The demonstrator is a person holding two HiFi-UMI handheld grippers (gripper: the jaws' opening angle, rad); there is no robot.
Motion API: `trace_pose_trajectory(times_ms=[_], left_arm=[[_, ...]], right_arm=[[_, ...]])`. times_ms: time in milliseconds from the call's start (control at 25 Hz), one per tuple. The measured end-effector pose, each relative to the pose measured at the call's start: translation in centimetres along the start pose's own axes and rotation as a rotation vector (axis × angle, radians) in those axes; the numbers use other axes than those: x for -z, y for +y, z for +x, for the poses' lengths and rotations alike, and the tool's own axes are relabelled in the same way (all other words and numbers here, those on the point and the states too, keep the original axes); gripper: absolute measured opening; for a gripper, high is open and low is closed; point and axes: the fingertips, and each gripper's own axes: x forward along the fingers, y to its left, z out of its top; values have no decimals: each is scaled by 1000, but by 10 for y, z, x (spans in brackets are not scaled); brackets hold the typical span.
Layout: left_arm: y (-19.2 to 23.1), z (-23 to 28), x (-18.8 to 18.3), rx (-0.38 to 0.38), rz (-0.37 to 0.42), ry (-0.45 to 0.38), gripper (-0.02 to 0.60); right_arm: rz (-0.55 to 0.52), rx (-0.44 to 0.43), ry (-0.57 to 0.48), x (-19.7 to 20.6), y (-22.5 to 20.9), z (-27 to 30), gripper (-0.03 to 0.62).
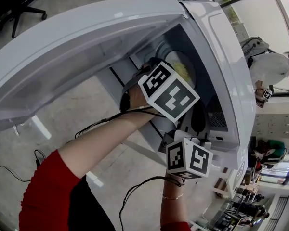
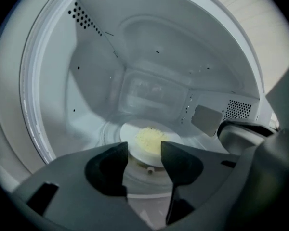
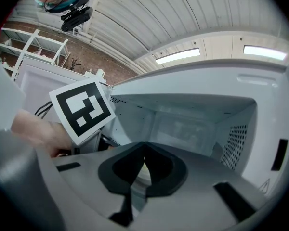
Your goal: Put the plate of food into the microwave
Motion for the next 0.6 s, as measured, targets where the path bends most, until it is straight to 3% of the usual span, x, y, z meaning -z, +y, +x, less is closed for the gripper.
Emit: trace_pose_trajectory(times_ms=[240,400,440,600], left_arm=[[7,0,1,1,-40,-18,210],[12,-18,-5,2,-54,-112,207],[14,-26,-5,13,-58,-146,193],[29,-69,3,47,-74,-267,31]], right_arm=[[-7,-2,-1,2,2,0,15],[7,-12,-8,5,8,-7,15],[10,-23,-12,5,15,-8,14],[23,-73,-37,-3,48,-17,15]])
